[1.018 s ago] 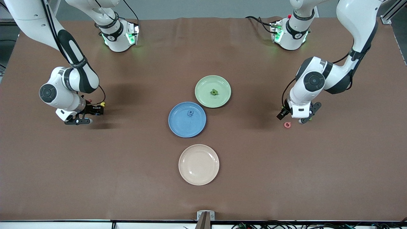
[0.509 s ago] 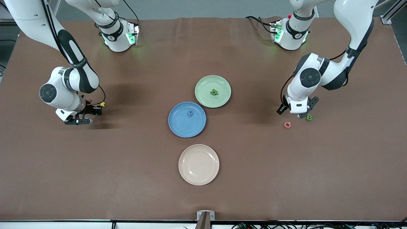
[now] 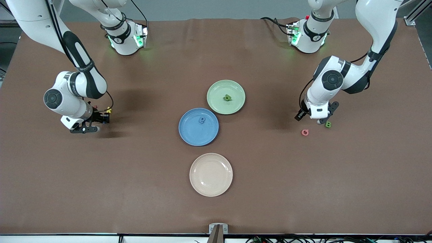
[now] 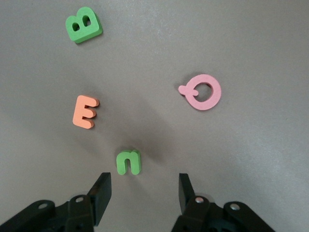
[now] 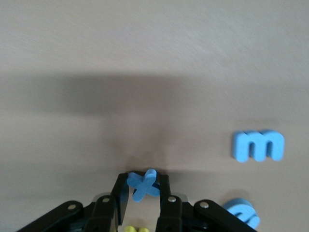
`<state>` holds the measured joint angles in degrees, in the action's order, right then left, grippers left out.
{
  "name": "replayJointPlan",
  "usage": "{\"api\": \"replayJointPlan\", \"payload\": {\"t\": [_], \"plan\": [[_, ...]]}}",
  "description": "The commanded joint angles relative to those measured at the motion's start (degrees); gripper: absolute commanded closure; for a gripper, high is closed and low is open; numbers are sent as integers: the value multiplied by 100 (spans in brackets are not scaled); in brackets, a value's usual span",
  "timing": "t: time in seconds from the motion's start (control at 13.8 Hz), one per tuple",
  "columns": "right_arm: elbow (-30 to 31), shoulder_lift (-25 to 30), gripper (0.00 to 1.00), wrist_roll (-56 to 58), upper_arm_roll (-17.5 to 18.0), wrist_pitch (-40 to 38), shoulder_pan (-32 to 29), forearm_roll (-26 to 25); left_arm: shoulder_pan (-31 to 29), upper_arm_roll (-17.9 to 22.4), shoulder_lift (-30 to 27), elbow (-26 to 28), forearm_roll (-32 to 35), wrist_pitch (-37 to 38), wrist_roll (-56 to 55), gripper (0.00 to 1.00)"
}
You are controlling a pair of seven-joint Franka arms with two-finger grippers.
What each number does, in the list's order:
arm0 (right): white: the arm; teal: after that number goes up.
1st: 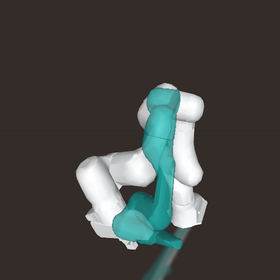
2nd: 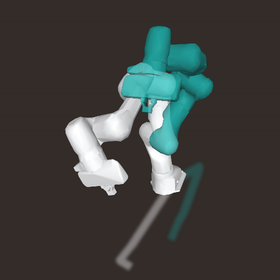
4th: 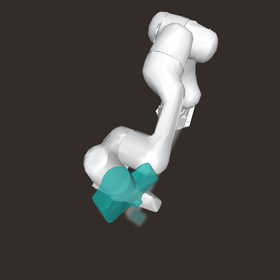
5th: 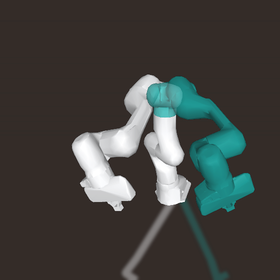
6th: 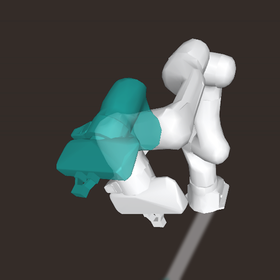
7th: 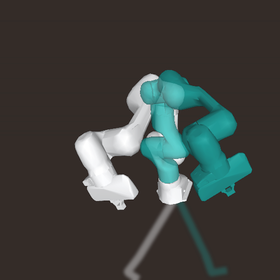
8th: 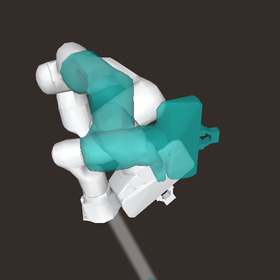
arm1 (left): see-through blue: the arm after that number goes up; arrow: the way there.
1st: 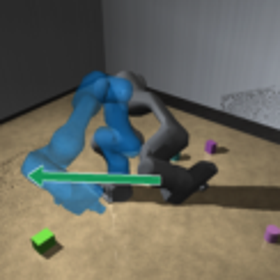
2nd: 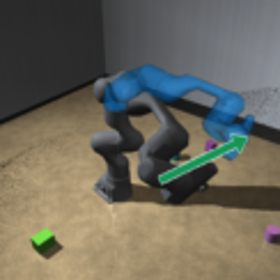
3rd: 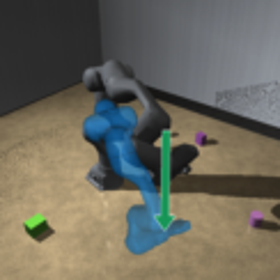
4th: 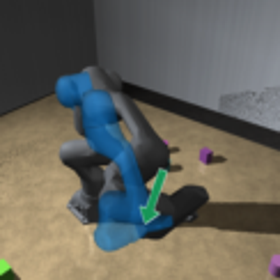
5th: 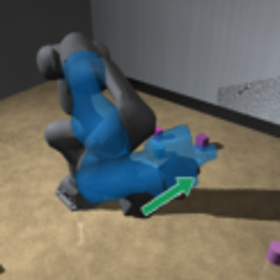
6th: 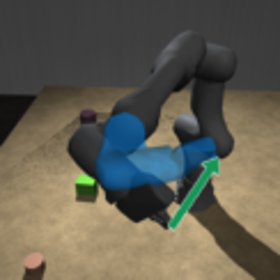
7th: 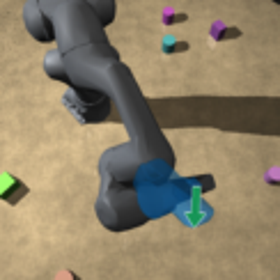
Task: Sort letters by color into matching plates
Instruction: 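Place the x on the blue plate while the left gripper grasps the n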
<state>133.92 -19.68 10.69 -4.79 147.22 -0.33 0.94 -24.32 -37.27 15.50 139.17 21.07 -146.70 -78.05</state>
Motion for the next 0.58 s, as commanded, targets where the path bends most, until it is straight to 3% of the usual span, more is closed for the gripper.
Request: {"api": "replayJointPlan", "payload": {"t": [0.0,0.22,0.51], "plan": [[-295,245,88,-85,4,-543,278,-111,-82,-8,-47,128,20,-157,-70,38],[-1155,245,88,-259,4,-1649,585,-41,-274,-8,-38,145,230,-166,-79,40],[-2359,183,88,-1330,4,-2916,1315,46,-337,18,129,189,283,-412,-79,42]]}}
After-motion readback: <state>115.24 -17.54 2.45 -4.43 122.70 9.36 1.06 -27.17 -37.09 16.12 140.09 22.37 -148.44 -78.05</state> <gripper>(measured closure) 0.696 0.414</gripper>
